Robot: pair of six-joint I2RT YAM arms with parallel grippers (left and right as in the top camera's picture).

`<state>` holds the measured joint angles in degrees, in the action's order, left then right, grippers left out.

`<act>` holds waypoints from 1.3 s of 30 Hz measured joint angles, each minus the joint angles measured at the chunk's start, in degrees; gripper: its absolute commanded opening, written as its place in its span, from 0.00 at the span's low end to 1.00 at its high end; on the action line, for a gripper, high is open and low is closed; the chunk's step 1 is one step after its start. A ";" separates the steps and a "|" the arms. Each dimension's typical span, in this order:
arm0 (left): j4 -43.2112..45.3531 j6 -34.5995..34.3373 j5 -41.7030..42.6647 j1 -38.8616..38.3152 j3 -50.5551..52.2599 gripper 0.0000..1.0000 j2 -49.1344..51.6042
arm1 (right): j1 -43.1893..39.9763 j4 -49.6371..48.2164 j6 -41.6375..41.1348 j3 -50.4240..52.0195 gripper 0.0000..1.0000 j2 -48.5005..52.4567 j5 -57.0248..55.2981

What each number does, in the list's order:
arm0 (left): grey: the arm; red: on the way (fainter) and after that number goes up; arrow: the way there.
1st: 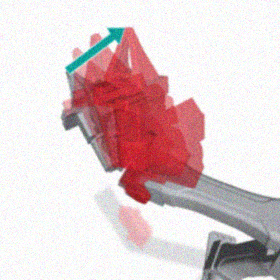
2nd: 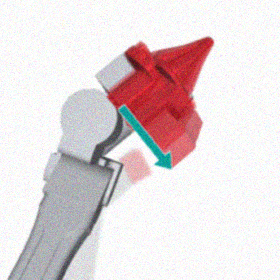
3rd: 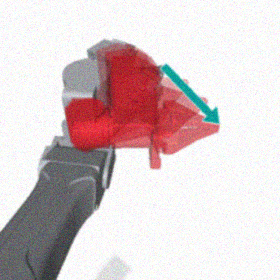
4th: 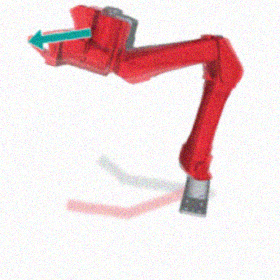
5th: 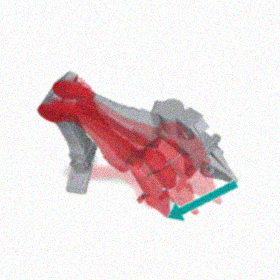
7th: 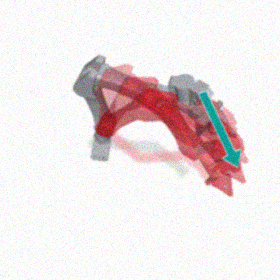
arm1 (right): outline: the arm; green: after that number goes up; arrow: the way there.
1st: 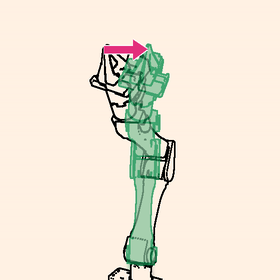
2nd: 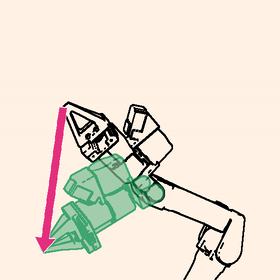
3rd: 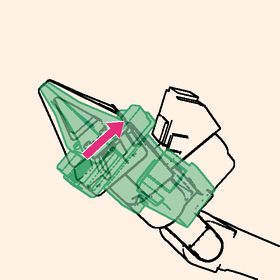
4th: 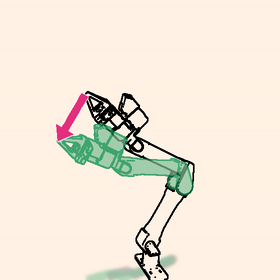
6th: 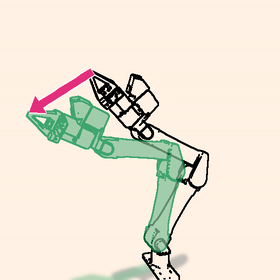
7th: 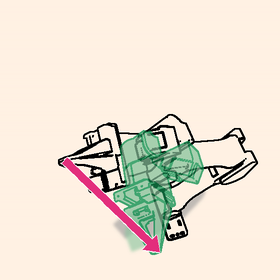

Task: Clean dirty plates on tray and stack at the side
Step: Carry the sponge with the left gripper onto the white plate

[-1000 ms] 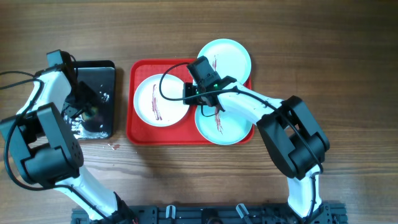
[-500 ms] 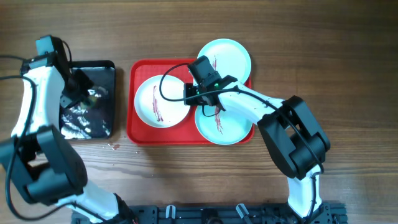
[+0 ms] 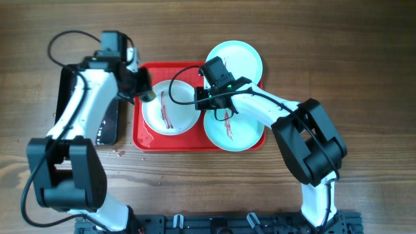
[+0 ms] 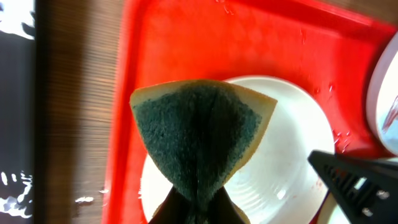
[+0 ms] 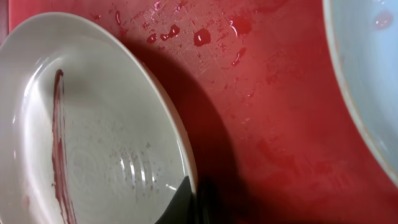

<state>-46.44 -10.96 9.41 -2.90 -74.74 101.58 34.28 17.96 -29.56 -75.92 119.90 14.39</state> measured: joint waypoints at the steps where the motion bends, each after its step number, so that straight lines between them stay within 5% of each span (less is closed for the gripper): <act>1: 1.16 0.20 -0.13 -0.72 1.14 0.04 0.33 | 0.00 0.02 0.11 0.00 0.04 0.00 0.07; 17: 9.20 1.90 -2.73 -5.35 10.19 0.04 4.90 | 0.00 0.07 0.31 0.00 0.04 0.00 0.22; 29: 8.87 -5.60 9.49 -7.26 11.39 0.04 4.87 | 0.00 0.11 0.07 0.00 0.04 0.00 0.50; 39: -0.90 -16.90 -7.74 -4.09 10.75 0.04 4.04 | -0.66 1.79 -4.04 0.00 0.04 0.07 5.01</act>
<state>-47.33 -27.86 1.67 -6.98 -63.99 105.62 33.63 19.75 -33.61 -75.92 119.96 19.40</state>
